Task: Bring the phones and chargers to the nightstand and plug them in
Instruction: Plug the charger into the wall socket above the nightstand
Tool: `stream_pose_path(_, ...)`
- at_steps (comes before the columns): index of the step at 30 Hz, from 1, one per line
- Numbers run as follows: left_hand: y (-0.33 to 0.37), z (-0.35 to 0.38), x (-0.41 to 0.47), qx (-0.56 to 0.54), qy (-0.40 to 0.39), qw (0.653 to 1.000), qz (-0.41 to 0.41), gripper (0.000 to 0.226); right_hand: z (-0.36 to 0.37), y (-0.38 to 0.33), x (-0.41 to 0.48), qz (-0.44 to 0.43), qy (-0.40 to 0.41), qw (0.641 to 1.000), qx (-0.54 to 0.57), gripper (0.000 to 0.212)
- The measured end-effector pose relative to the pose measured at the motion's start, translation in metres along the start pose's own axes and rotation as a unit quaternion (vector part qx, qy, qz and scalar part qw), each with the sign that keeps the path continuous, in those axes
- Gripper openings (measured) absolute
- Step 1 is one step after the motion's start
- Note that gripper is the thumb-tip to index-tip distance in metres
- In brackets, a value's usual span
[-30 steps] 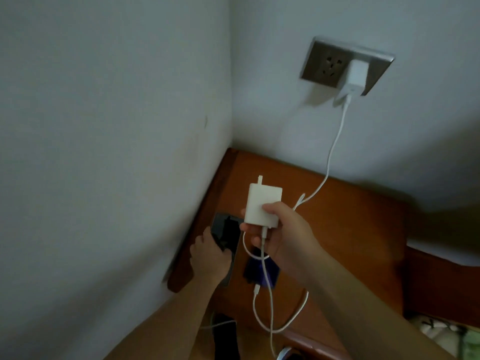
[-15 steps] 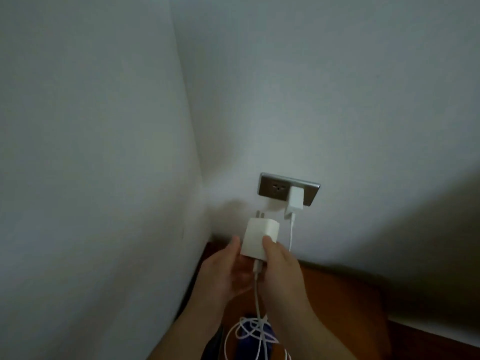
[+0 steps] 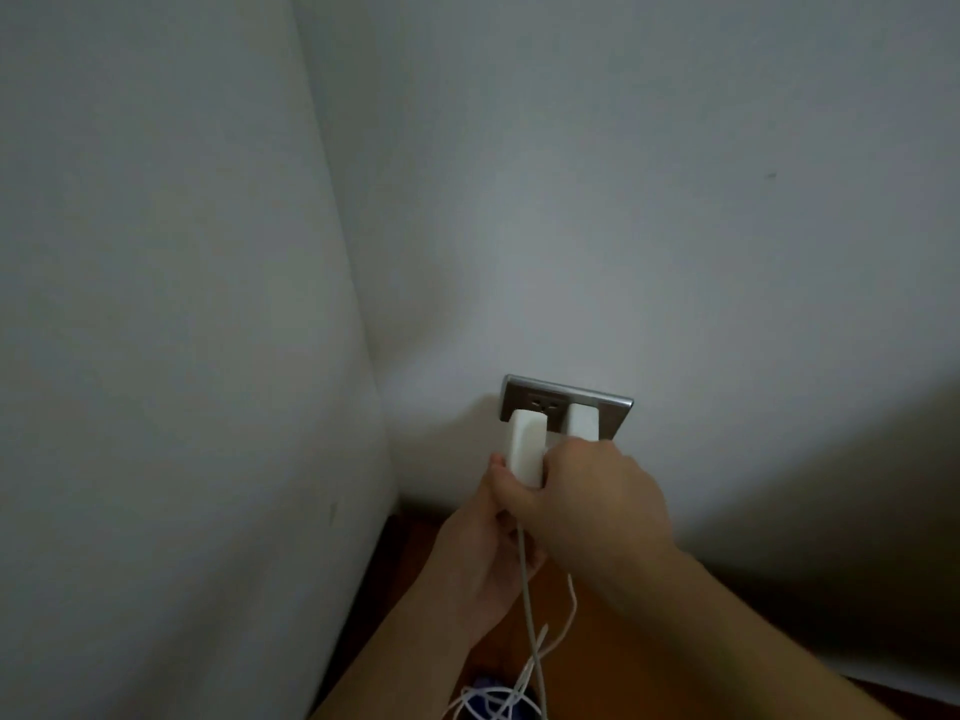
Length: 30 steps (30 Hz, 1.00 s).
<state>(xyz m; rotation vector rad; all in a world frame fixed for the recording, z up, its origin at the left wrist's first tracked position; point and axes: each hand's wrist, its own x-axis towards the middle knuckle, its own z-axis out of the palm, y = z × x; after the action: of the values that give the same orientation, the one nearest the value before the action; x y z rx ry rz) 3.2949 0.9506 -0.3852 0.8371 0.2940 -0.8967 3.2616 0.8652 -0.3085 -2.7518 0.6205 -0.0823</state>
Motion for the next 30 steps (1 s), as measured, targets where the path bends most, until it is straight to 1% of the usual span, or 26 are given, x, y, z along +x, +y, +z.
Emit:
stream_pose_path(3,0.001,0.015,0.030,0.083,0.110,0.988,-0.066,0.056,-0.002,-0.002,0.018,-0.003,0.007,0.997,-0.074,0.051)
stream_pose_path(7,-0.002,0.009,0.063,0.089,0.178,0.975,-0.096,0.056,0.002,0.000,0.027,0.019,-0.003,0.997,-0.079,0.047)
stream_pose_path(10,-0.002,0.003,0.072,0.111,0.216,0.964,-0.108,0.059,0.002,0.002,0.027,0.027,-0.007,0.997,-0.069,0.051)
stream_pose_path(12,-0.003,-0.003,0.070,0.129,0.197,0.967,-0.097,0.056,0.000,0.003,0.023,0.026,-0.002,0.998,-0.062,0.054)
stream_pose_path(15,-0.007,-0.015,0.056,0.152,0.136,0.977,-0.059,0.044,-0.001,0.007,0.018,0.032,0.001,0.998,-0.062,0.053)
stream_pose_path(16,-0.007,-0.013,0.056,0.166,0.143,0.974,-0.058,0.042,-0.001,0.007,0.017,0.037,0.000,0.997,-0.060,0.052)
stream_pose_path(19,-0.001,0.003,0.057,0.202,0.210,0.952,-0.094,0.037,0.003,0.008,0.016,0.045,0.001,0.998,-0.051,0.048)
stream_pose_path(20,0.000,0.004,0.053,0.215,0.213,0.949,-0.093,0.034,0.005,0.009,0.016,0.045,0.002,0.998,-0.049,0.048)
stream_pose_path(21,0.000,0.004,0.048,0.225,0.200,0.951,-0.071,0.030,0.007,0.010,0.015,0.045,0.003,0.998,-0.048,0.050)
stream_pose_path(24,0.000,-0.003,0.020,0.232,0.112,0.966,0.029,0.023,0.012,0.011,0.014,0.047,0.007,0.998,-0.050,0.055)
stream_pose_path(27,0.003,-0.005,0.004,0.250,0.084,0.962,0.072,0.027,0.014,0.008,0.015,0.049,0.005,0.998,-0.045,0.055)
stream_pose_path(30,0.005,-0.008,-0.002,0.258,0.030,0.957,0.128,0.034,0.014,0.006,0.015,0.050,0.013,0.998,-0.037,0.054)
